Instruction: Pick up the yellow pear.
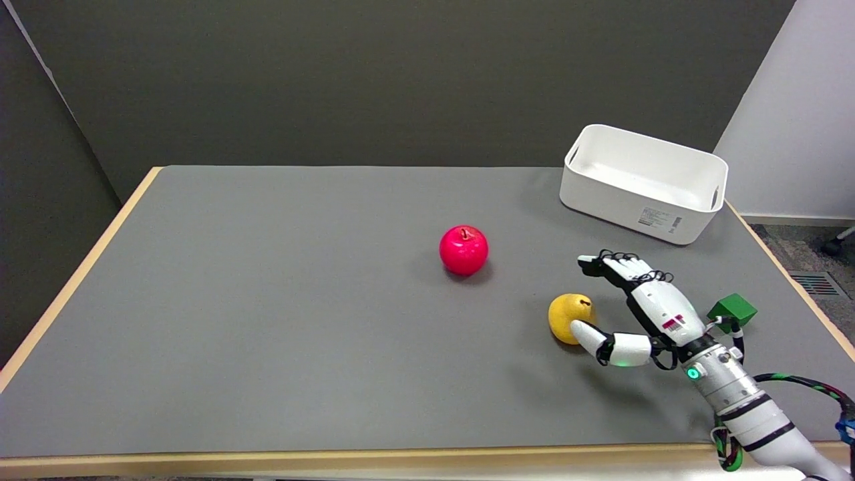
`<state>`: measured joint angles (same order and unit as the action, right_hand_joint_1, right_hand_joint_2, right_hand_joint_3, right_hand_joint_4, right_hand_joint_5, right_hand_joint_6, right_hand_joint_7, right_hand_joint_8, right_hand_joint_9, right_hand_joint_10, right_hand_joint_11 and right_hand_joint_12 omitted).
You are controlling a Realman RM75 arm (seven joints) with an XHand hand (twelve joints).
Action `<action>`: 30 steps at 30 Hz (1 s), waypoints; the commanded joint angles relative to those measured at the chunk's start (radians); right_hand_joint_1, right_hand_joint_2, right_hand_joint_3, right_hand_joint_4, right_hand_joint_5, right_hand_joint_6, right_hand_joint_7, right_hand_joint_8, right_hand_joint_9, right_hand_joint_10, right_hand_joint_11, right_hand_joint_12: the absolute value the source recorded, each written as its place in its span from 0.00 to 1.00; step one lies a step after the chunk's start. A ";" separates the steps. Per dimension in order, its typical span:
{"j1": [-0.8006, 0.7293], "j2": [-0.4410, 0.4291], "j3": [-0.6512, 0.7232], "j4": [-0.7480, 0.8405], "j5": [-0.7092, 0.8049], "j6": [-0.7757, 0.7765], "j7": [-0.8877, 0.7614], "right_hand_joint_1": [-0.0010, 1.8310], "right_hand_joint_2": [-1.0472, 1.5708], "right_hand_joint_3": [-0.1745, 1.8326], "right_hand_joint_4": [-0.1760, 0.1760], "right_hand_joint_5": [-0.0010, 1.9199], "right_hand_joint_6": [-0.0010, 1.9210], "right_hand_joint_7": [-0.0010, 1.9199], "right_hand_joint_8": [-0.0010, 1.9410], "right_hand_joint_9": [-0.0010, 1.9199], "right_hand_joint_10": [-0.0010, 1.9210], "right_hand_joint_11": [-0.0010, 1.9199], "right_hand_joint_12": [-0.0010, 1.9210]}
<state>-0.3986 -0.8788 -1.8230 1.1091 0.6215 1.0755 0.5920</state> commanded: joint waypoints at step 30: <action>0.130 -0.060 -0.061 -0.097 -0.102 -0.058 0.098 0.43 0.65 0.54 0.49 0.23 0.45 0.31 0.39 0.30 0.63 0.25 0.88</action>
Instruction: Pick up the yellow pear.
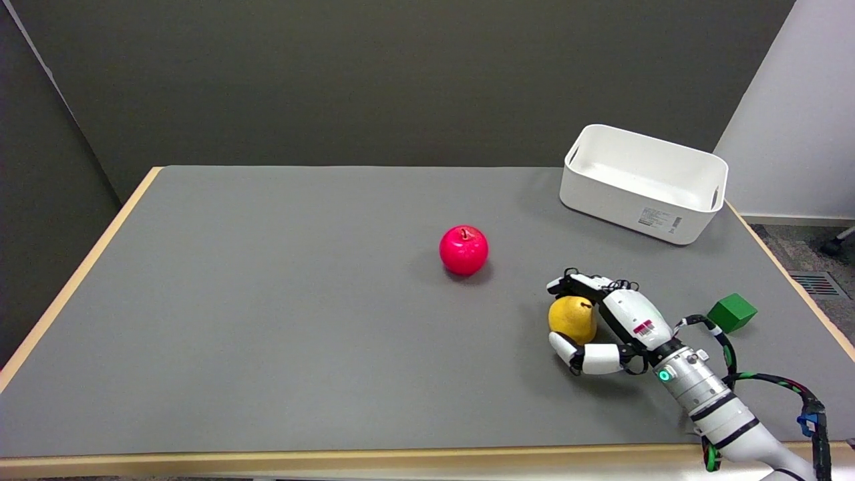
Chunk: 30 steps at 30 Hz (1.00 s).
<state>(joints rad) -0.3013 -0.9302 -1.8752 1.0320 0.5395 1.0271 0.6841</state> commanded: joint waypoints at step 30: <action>0.150 0.019 0.065 -0.030 -0.068 0.161 -0.068 0.53 0.76 0.41 0.65 0.40 0.78 0.50 0.80 0.49 0.99 0.22 1.00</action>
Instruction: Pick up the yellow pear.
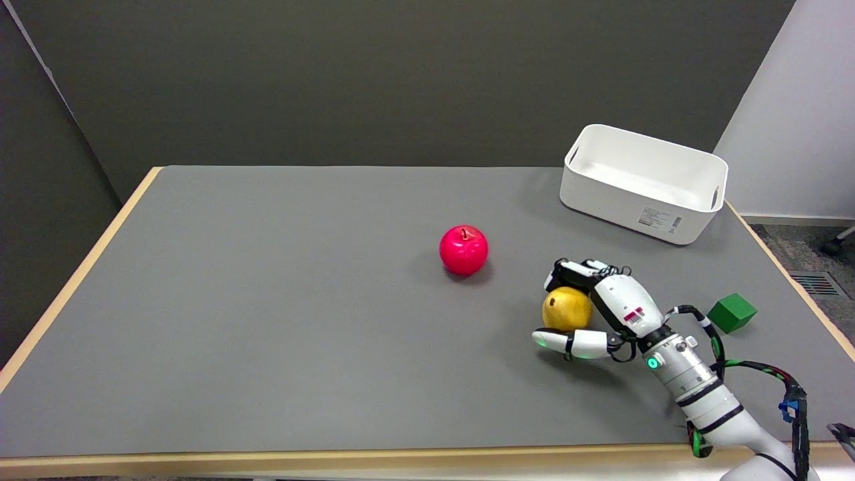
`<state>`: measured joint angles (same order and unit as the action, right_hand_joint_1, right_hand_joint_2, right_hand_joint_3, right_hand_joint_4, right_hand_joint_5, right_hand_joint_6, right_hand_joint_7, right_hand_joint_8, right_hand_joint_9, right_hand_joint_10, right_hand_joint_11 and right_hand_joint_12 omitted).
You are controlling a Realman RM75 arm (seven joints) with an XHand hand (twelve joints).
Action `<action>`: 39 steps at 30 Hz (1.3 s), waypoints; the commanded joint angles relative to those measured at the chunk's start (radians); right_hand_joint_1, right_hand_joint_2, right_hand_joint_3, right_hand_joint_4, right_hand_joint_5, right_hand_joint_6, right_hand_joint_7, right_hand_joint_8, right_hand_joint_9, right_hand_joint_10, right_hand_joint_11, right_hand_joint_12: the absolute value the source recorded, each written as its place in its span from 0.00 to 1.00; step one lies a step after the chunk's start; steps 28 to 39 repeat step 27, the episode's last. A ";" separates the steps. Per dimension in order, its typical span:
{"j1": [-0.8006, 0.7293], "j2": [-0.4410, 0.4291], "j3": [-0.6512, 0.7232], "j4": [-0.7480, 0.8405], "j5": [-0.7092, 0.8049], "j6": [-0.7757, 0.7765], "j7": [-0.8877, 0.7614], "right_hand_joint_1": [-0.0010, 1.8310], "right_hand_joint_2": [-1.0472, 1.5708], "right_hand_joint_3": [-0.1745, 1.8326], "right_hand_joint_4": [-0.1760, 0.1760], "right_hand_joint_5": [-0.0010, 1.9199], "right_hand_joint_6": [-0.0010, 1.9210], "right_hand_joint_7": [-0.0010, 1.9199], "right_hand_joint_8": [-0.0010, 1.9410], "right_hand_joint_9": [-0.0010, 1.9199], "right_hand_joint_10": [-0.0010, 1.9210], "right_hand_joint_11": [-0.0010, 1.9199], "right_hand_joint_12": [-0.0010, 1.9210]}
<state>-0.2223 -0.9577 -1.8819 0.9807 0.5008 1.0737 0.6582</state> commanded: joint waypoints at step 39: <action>0.559 0.160 0.162 -0.006 -0.106 -0.382 -0.158 0.54 0.76 0.39 0.56 0.40 0.76 0.53 1.00 0.58 1.00 0.32 1.00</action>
